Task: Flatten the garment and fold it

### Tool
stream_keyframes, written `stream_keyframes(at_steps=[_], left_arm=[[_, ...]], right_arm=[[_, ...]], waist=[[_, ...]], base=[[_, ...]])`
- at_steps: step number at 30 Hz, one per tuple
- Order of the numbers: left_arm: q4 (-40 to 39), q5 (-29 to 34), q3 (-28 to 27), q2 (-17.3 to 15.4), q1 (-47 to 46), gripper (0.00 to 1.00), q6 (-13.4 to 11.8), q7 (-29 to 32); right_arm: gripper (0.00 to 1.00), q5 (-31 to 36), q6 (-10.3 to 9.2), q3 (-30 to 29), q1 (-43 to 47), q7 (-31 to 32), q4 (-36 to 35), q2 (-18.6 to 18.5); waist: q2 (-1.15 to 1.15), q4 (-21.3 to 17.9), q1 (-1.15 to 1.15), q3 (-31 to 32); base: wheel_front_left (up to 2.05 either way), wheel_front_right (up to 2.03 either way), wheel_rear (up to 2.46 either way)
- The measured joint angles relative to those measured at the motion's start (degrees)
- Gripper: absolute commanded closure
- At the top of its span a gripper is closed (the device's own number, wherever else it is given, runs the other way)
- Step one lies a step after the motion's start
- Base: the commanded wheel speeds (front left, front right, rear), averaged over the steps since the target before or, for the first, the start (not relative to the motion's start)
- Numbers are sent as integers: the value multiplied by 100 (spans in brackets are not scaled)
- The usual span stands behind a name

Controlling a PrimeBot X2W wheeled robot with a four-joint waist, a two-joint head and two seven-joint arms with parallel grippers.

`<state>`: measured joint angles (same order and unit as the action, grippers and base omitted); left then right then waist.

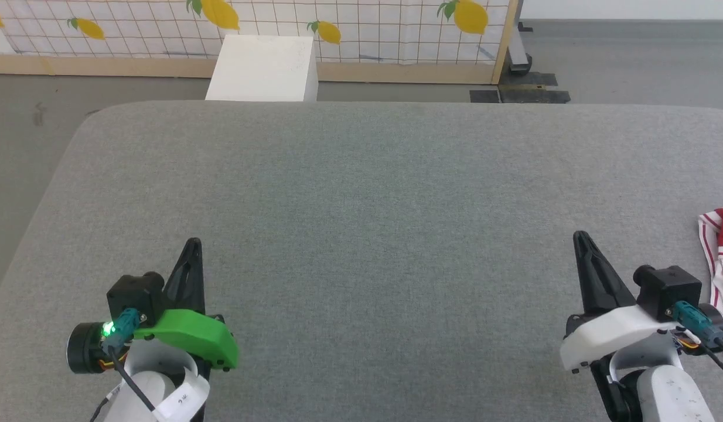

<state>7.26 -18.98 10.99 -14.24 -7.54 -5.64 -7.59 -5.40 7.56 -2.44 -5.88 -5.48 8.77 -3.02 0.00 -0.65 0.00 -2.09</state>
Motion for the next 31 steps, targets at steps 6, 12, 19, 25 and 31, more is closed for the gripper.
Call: stream_keyframes(at_steps=[6, 12, 19, 25, 31], left_arm=[[-56, 179, -100, 88, 53, 100, 34, 57], [-114, 335, -181, 180, 112, 100, 81, 129], [-189, 489, -290, 292, 169, 100, 137, 198], [-232, 665, -375, 376, 226, 100, 191, 255], [-292, 769, -468, 476, 280, 100, 216, 325]], right_arm=[[100, 51, 0, 21, 14, 52, -69, 0], [100, 97, 0, 40, 63, 97, -147, 1], [100, 145, 0, 60, 127, 147, -224, 1], [100, 187, 0, 80, 144, 194, -299, 1], [100, 207, 0, 100, 215, 245, -364, 1]], waist=[[0, 6, 0, 18], [0, 11, 0, 35], [0, 18, 0, 56], [0, 23, 0, 74], [0, 28, 0, 91]], base=[[0, 0, 0], [0, 0, 0], [0, 0, 0], [0, 0, 0], [0, 0, 0]])
